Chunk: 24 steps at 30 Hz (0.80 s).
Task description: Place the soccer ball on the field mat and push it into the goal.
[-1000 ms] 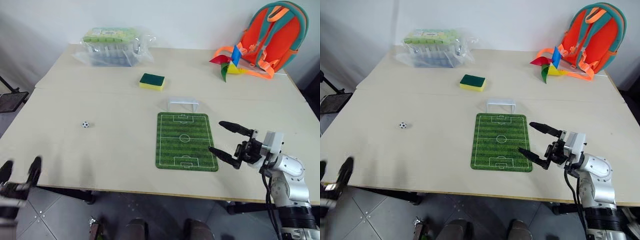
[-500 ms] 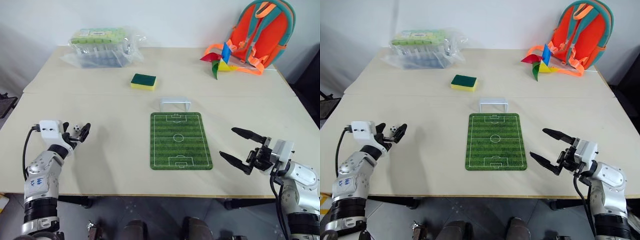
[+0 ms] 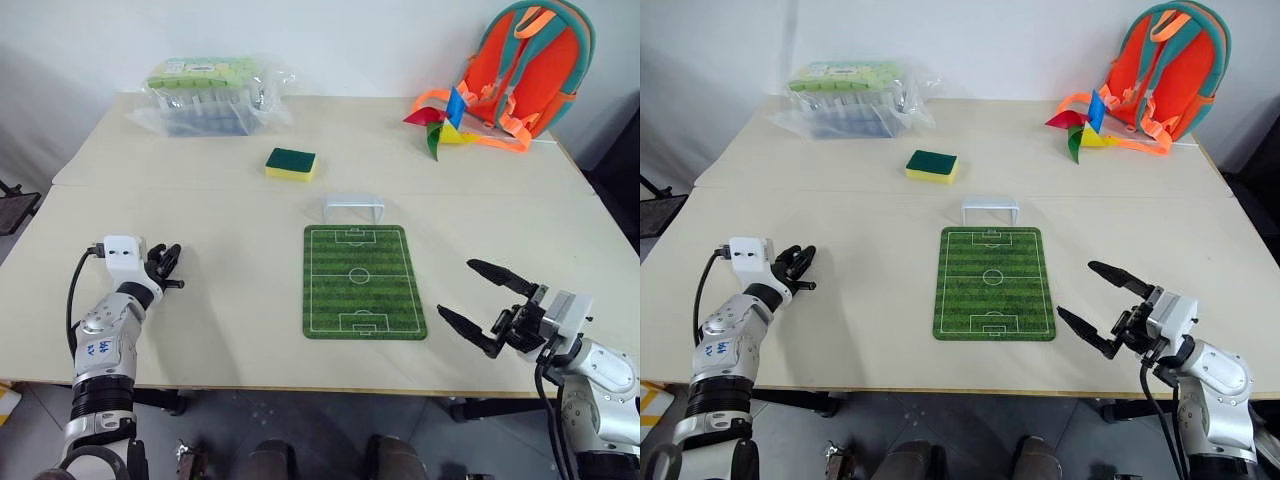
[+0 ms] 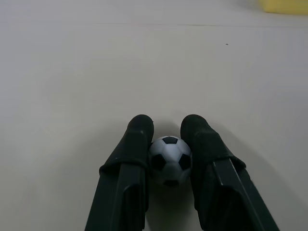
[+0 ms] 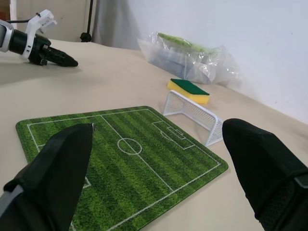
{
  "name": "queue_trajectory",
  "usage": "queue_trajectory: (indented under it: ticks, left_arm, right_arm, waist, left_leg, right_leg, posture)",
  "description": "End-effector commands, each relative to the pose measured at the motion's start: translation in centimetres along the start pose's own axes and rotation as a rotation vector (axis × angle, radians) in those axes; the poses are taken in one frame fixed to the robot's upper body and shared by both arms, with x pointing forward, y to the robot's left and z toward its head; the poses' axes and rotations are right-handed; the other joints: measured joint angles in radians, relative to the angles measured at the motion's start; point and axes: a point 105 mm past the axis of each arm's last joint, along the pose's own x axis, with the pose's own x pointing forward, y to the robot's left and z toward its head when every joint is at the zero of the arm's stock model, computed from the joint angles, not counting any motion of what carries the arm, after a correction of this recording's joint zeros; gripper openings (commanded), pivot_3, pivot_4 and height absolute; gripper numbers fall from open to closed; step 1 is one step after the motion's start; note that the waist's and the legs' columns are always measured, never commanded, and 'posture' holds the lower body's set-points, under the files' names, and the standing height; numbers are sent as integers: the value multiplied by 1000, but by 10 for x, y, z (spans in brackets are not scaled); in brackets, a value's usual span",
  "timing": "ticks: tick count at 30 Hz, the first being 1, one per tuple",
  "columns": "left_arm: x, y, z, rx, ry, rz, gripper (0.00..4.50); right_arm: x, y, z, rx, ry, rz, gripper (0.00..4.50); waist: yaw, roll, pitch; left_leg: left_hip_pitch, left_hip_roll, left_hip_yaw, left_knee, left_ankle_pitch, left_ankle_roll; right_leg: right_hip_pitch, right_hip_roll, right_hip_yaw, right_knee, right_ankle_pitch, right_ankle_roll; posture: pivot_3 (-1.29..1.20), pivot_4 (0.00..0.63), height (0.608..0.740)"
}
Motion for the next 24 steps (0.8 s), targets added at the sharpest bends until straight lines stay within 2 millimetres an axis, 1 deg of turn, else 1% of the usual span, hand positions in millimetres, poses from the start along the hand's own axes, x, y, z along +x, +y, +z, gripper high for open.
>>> queue_trajectory:
  ticks: [1, 3, 5, 7, 9, 11, 12, 15, 17, 20, 22, 24]
  left_arm:
    - [-4, -42, 56, 63, -250, -309, 860]
    - [-14, -91, 70, 137, -292, -611, 860]
    - [-21, -128, 72, 174, -269, -825, 860]
    - [-32, -164, 70, 229, -237, -1033, 860]
    - [-42, -204, 57, 298, -167, -1235, 860]
    - [-48, -225, 49, 328, -135, -1326, 860]
    - [-48, -237, 42, 328, -106, -1349, 860]
    - [-45, -284, 20, 304, -65, -1400, 860]
    - [-44, -300, 10, 337, -47, -1402, 860]
    - [-45, -312, 4, 357, -37, -1408, 860]
    - [-44, -316, 0, 375, -16, -1397, 860]
    - [-42, -316, -3, 390, 1, -1384, 860]
  right_arm:
    - [-11, -13, 18, -78, 21, -4, 4500]
    - [-18, -18, 23, -96, 45, 4, 4500]
    - [-27, -18, 25, -109, 81, 39, 4500]
    - [-37, -16, 24, -120, 128, 93, 4500]
    - [-51, -11, 21, -95, 193, 154, 4500]
    - [-58, -10, 21, -75, 219, 171, 4500]
    - [-62, -9, 20, -69, 233, 181, 4500]
    - [-73, -6, 20, -59, 265, 174, 4500]
    - [-75, -2, 20, -57, 266, 166, 4500]
    - [-76, 6, 21, -53, 265, 156, 4500]
    - [-77, 9, 22, -49, 265, 140, 4500]
    - [-78, 12, 22, -46, 266, 133, 4500]
  waist:
    - [3, 0, 0]
    - [15, 0, 0]
    - [25, 0, 0]
    - [27, 0, 0]
    - [25, 0, 0]
    - [23, 0, 0]
    - [23, 0, 0]
    - [21, 0, 0]
    - [24, 0, 0]
    - [21, 0, 0]
    - [21, 0, 0]
    - [23, 0, 0]
  left_leg:
    - [0, 0, 0, 0, 0, 0]
    - [-1, 0, 0, 0, 0, 0]
    - [-1, 0, 1, 0, 0, 0]
    - [0, 0, 1, 1, 0, 0]
    - [0, 0, 1, 0, 0, 1]
    - [0, 0, 2, 0, -1, 1]
    - [0, 0, 3, 0, -1, 1]
    - [1, 0, 4, 0, -1, 2]
    - [1, 0, 5, 1, -1, 2]
    - [1, 0, 5, 0, -1, 2]
    - [1, 0, 5, 0, -1, 2]
    - [1, 0, 5, 1, -1, 2]
  right_leg:
    - [0, 0, 0, 0, 0, 0]
    - [0, 0, 0, 0, 0, 0]
    - [0, 0, 0, -1, 0, 0]
    - [1, 0, 0, -1, 0, 0]
    - [1, 0, 0, -1, 0, 0]
    - [1, 0, 1, -1, 0, 0]
    - [1, 0, 1, -1, 0, 0]
    - [1, 0, 2, -1, 0, 0]
    - [2, 0, 2, -2, 0, 1]
    - [1, 0, 2, -2, 1, 1]
    - [1, 0, 2, -2, 1, 1]
    - [1, 0, 3, -2, 1, 1]
  posture:
    - [0, 150, 740]
    - [0, 150, 740]
    - [0, 150, 740]
    - [0, 150, 740]
    - [0, 150, 740]
    - [0, 150, 740]
    - [0, 150, 740]
    - [0, 150, 740]
    - [0, 150, 740]
    - [0, 150, 740]
    - [0, 150, 740]
    - [0, 150, 740]
